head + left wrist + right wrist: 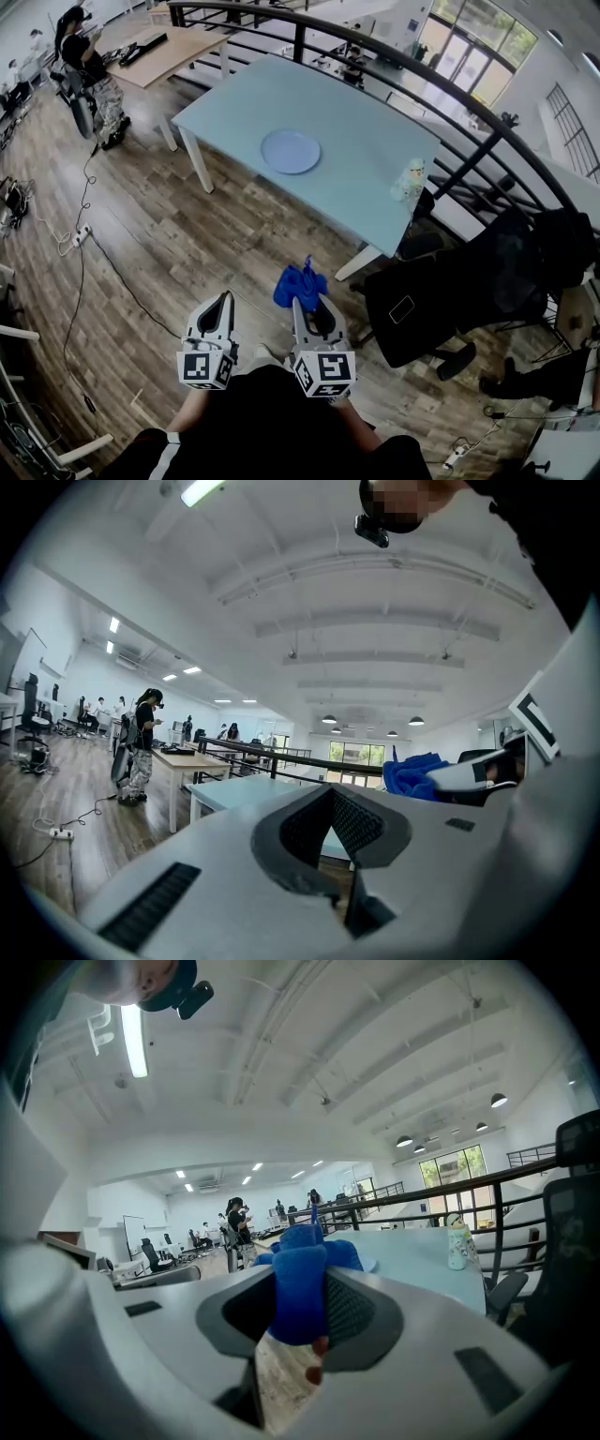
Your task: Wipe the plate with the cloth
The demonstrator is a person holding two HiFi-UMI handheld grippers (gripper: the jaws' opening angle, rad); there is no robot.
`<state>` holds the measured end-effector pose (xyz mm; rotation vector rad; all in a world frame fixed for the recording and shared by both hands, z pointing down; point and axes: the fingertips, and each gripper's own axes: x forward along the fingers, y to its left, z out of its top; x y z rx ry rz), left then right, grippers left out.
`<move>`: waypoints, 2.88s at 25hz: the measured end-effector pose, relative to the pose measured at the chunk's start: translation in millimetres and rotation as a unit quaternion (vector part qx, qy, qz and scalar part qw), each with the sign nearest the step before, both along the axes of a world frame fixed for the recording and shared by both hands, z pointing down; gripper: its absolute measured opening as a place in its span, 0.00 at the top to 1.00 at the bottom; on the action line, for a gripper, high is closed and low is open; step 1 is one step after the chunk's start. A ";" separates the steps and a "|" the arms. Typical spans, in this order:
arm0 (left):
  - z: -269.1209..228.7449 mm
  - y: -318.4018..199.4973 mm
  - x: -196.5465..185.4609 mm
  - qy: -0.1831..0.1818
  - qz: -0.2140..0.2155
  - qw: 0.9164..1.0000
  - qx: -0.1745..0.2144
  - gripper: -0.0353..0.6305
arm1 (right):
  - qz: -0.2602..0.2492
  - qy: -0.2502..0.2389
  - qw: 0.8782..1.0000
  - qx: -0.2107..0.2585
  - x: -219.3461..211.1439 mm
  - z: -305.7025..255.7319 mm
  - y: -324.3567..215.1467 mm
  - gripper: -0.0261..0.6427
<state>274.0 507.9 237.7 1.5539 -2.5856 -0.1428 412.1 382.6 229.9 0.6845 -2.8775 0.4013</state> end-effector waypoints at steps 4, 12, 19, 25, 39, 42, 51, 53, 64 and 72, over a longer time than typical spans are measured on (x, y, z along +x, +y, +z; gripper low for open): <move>-2.7 11.1 -14.2 -0.005 0.001 1.000 0.004 0.94 | 0.003 -0.003 1.000 0.001 -11.5 -0.2 14.1 0.78; -4.1 16.7 -23.7 -0.011 0.012 1.000 0.004 0.94 | 0.007 -0.009 1.000 0.005 -23.2 -2.1 23.0 0.78; -3.0 -0.6 -36.2 -0.021 0.024 0.999 0.006 0.94 | 0.020 -0.009 1.000 -0.001 -34.3 6.8 7.6 0.78; 2.4 -16.4 -55.2 -0.020 0.019 1.000 0.003 0.94 | 0.017 -0.013 1.000 0.001 -53.5 9.2 -11.6 0.78; 11.4 -80.0 -112.7 -0.013 0.017 1.000 -0.005 0.94 | 0.019 -0.002 1.000 -0.012 -109.6 23.5 -76.5 0.78; 10.1 -96.1 -124.6 -0.011 0.015 1.000 -0.004 0.94 | 0.016 0.000 1.000 -0.014 -120.9 22.2 -90.6 0.78; 3.1 -152.9 -155.3 -0.007 0.008 1.000 -0.005 0.94 | 0.009 0.000 1.000 -0.012 -157.9 12.2 -152.4 0.78; 2.2 -163.7 -160.4 -0.008 0.006 1.000 -0.005 0.94 | 0.005 0.000 1.000 -0.013 -165.0 12.5 -162.5 0.78; 5.4 -221.7 -183.0 -0.015 -0.007 1.000 -0.009 0.94 | -0.020 -0.006 1.000 -0.016 -196.0 19.0 -219.4 0.78; 5.6 -244.8 -185.1 -0.020 -0.023 1.000 -0.006 0.94 | -0.034 -0.017 0.999 -0.019 -205.8 19.6 -248.2 0.78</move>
